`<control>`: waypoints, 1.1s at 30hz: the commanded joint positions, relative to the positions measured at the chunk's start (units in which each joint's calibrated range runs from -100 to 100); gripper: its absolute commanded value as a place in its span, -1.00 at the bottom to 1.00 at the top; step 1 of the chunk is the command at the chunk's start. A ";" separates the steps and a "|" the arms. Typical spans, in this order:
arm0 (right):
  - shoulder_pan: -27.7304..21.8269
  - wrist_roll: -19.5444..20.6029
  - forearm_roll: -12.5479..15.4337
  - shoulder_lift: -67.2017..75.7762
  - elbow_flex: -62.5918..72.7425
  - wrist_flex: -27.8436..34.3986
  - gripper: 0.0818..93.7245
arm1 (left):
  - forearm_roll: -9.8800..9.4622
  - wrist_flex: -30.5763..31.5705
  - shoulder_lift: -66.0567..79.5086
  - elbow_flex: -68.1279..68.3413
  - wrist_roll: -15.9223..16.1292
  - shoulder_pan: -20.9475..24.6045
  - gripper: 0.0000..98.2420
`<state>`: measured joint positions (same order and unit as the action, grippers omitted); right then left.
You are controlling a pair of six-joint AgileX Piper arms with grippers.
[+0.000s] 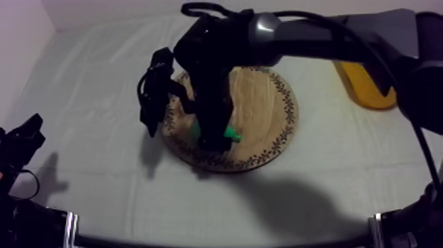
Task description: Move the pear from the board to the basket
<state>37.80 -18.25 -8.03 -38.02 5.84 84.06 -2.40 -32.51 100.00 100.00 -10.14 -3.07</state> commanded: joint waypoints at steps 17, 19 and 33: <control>-1.23 -1.53 0.85 -5.36 3.14 -1.66 -0.08 | -0.02 0.01 0.00 0.00 0.01 -0.01 -1.00; -1.52 -1.57 0.81 -4.56 2.82 -1.77 -0.10 | -0.02 0.01 0.00 0.00 0.01 -0.01 -1.00; -8.18 -3.12 -1.66 17.40 -1.21 -2.08 -0.10 | -0.02 0.01 0.00 0.00 0.01 -0.01 -1.00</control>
<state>31.15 -21.60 -9.29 -25.00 4.69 82.50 -2.40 -32.51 100.00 100.00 -10.14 -3.07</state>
